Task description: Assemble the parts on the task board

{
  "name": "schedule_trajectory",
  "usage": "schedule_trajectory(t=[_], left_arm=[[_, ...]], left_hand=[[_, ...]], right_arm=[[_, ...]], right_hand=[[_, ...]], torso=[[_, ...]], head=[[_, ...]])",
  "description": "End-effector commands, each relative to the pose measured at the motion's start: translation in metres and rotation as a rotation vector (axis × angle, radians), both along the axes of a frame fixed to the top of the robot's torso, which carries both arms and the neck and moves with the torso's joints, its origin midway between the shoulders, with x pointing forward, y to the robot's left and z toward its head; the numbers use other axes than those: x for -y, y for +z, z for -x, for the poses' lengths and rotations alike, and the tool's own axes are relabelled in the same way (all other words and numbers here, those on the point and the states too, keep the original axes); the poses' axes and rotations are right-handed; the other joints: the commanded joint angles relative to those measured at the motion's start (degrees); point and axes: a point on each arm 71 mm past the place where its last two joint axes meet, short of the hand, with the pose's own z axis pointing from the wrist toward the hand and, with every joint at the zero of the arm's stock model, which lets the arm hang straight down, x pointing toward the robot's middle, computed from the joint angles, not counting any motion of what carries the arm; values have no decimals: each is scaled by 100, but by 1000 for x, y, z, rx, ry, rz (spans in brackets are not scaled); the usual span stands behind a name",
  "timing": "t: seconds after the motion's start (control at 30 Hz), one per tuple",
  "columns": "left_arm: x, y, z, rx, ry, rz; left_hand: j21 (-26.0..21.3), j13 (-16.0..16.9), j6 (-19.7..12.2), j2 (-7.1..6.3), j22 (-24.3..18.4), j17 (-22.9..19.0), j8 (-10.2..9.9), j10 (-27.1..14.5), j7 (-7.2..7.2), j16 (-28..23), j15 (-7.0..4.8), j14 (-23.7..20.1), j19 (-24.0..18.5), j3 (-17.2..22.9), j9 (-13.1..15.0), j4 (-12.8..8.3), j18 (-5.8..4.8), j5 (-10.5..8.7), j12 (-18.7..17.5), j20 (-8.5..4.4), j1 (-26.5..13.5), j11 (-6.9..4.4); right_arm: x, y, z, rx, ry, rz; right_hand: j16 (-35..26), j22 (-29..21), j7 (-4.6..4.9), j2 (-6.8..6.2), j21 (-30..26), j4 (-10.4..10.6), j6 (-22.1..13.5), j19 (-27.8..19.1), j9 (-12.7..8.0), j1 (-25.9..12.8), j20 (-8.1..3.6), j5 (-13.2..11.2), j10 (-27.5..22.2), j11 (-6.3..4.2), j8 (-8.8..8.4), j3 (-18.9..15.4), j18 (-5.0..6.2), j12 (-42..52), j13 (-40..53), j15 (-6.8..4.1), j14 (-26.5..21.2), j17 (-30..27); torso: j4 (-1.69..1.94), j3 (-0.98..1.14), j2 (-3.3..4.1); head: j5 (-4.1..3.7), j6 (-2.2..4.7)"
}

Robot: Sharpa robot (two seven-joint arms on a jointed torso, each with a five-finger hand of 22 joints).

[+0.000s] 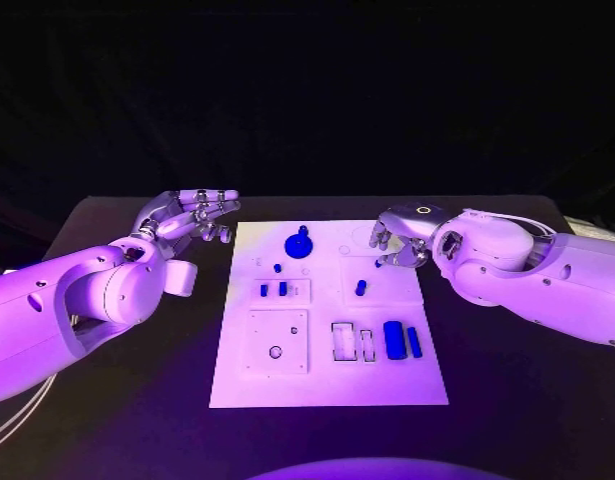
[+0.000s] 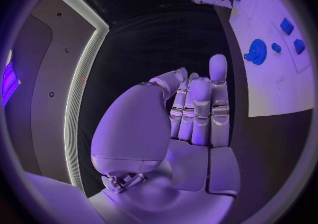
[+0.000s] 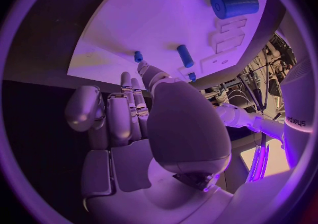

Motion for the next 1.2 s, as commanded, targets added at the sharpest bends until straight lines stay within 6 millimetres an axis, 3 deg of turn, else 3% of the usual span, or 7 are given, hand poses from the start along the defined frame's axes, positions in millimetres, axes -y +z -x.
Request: schedule_trajectory(t=[0.03,0.27,0.5,1.2], left_arm=[[0,2,2,-15,8,106],[0,3,4,-18,3,113],[-2,3,5,-20,4,112],[-5,2,4,-32,9,105]], left_hand=[[-23,7,-41,-10,-9,-14,24,2,3,-18,1,-43,-40,-46,-10,3,45,28,40,3,-44,-3],[-28,8,-43,-14,-14,-26,26,-2,3,-21,1,-52,-43,-59,-12,-2,45,29,46,4,-47,-3],[-34,8,-47,-17,-18,-37,29,-5,2,-24,1,-61,-46,-72,-13,-9,46,30,52,4,-48,-4],[-45,9,-54,-16,-28,-54,35,-15,1,-25,-2,-78,-49,-89,-17,-38,48,34,66,4,-28,-6]], right_arm=[[1,-6,0,-17,-14,116],[-1,-12,0,-38,-8,136],[-5,-19,1,-57,11,127],[-13,-22,3,-86,37,90]], right_hand=[[-42,-8,-53,-43,-30,7,14,23,-9,-2,-28,-49,14,-38,-27,60,2,-41,-44,-34,267,-15],[-57,-1,-76,-11,-26,15,64,30,-2,7,-42,-107,47,-58,-18,144,0,-55,-156,-53,270,-37],[-58,15,-96,74,-16,5,139,44,8,47,-66,-251,132,-84,-12,305,-3,-56,-290,-79,277,-51],[28,182,-96,149,101,-21,256,119,30,57,-78,-303,278,-95,4,469,-36,-41,-411,-83,305,17]], torso=[[-9,3,7],[5,10,4],[-4,18,3],[-5,14,3]], head=[[-22,-1],[-35,-12],[-12,-31],[10,-44]])
